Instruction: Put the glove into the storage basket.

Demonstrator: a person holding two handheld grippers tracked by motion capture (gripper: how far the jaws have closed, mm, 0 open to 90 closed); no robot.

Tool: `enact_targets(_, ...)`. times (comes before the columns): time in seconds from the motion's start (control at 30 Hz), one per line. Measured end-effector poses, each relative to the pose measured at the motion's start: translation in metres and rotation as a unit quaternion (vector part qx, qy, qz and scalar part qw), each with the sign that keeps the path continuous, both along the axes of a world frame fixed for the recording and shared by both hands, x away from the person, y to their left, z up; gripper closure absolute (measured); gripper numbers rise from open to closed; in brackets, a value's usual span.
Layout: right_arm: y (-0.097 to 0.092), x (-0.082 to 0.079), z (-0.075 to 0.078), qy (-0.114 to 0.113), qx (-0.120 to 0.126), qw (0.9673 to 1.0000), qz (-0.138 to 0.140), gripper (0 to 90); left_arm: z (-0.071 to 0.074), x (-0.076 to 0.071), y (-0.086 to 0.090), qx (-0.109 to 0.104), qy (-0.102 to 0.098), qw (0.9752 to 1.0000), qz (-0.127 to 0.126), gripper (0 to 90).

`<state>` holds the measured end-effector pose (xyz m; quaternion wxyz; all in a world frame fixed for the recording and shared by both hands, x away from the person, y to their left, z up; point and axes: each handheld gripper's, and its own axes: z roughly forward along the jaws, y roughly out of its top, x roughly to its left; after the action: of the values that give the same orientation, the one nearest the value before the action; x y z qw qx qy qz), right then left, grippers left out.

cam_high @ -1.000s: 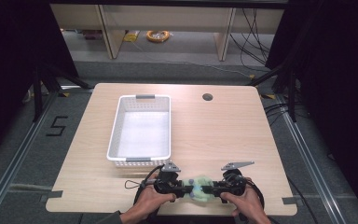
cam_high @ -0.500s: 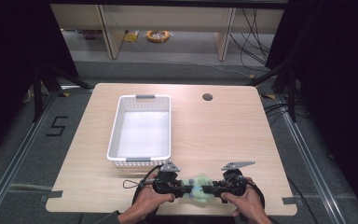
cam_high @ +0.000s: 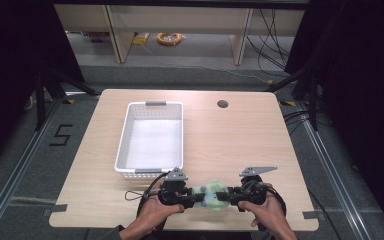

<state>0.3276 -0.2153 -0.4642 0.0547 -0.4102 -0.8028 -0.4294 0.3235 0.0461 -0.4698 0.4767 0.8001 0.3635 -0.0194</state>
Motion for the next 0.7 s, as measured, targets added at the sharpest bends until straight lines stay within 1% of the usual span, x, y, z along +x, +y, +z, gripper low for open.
enact_targets(0.03,0.001,0.004,0.005,-0.013,-0.003,0.9999,0.005,66.3,0.003,0.0,0.001,-0.002,-0.001,1.0,0.003,68.4)
enact_targets(0.07,0.001,0.004,0.005,-0.013,-0.003,0.9999,0.005,66.3,0.006,0.001,0.003,0.001,-0.004,1.0,0.003,68.4)
enact_targets(0.1,0.005,0.005,0.011,-0.008,-0.008,0.9999,0.003,66.3,0.013,0.002,0.006,0.002,-0.015,0.9998,0.015,68.4)
enact_targets(0.13,0.005,0.005,0.011,-0.008,-0.008,0.9999,0.003,66.3,0.013,0.002,0.006,0.002,-0.015,0.9998,0.015,68.4)
enact_targets(0.17,0.008,0.008,0.016,-0.012,-0.004,0.9999,0.007,66.3,0.017,0.003,0.008,0.004,-0.016,0.9998,0.014,68.4)
enact_targets(0.2,0.011,0.014,0.023,-0.027,-0.009,0.9995,0.016,66.3,0.02,0.004,0.009,0.0,-0.019,0.9997,0.017,68.4)
enact_targets(0.23,0.011,0.014,0.023,-0.027,-0.009,0.9995,0.016,66.3,0.024,0.005,0.012,0.001,-0.021,0.9996,0.017,68.4)
enact_targets(0.27,0.014,0.016,0.028,-0.027,-0.008,0.9994,0.018,66.3,0.028,0.006,0.014,0.002,-0.023,0.9996,0.018,68.4)
enact_targets(0.3,0.015,0.019,0.031,-0.033,-0.011,0.9992,0.021,66.3,0.032,0.008,0.017,0.006,-0.026,0.9994,0.02,68.4)
enact_targets(0.33,0.018,0.02,0.035,-0.025,-0.007,0.9995,0.02,66.3,0.034,0.009,0.017,0.003,-0.028,0.9993,0.024,68.3)
enact_targets(0.37,0.02,0.023,0.037,-0.03,-0.005,0.9993,0.021,66.3,0.037,0.011,0.02,0.009,-0.029,0.9992,0.025,68.3)
enact_targets(0.4,0.025,0.03,0.043,-0.035,-0.011,0.999,0.025,66.3,0.04,0.013,0.022,0.011,-0.03,0.9991,0.028,68.3)
enact_targets(0.43,0.027,0.032,0.045,-0.035,-0.013,0.9989,0.028,66.3,0.043,0.014,0.024,0.008,-0.03,0.999,0.032,68.3)
enact_targets(0.47,0.027,0.032,0.045,-0.035,-0.013,0.9989,0.028,66.3,0.046,0.015,0.026,0.007,-0.031,0.9991,0.03,68.3)
enact_targets(0.5,0.029,0.034,0.048,-0.031,-0.013,0.9991,0.026,66.3,0.048,0.017,0.028,0.007,-0.034,0.9989,0.032,68.3)
enact_targets(0.53,0.031,0.037,0.05,-0.031,-0.009,0.9991,0.029,66.3,0.051,0.018,0.03,0.006,-0.035,0.9988,0.033,68.3)
enact_targets(0.57,0.033,0.04,0.053,-0.034,-0.012,0.9989,0.029,66.2,0.053,0.019,0.032,0.006,-0.036,0.9987,0.035,68.3)
enact_targets(0.6,0.035,0.043,0.055,-0.038,-0.011,0.9985,0.037,66.3,0.055,0.021,0.035,0.007,-0.035,0.9987,0.036,68.3)
enact_targets(0.63,0.038,0.045,0.058,-0.034,-0.014,0.9988,0.034,66.2,0.056,0.022,0.036,0.008,-0.036,0.9985,0.041,68.2)
enact_targets(0.67,0.04,0.046,0.06,-0.035,-0.017,0.9986,0.034,66.2,0.059,0.024,0.039,0.008,-0.038,0.9983,0.043,68.2)
enact_targets(0.7,0.044,0.048,0.063,-0.033,-0.013,0.9988,0.034,66.2,0.06,0.025,0.041,0.008,-0.042,0.9981,0.045,68.2)
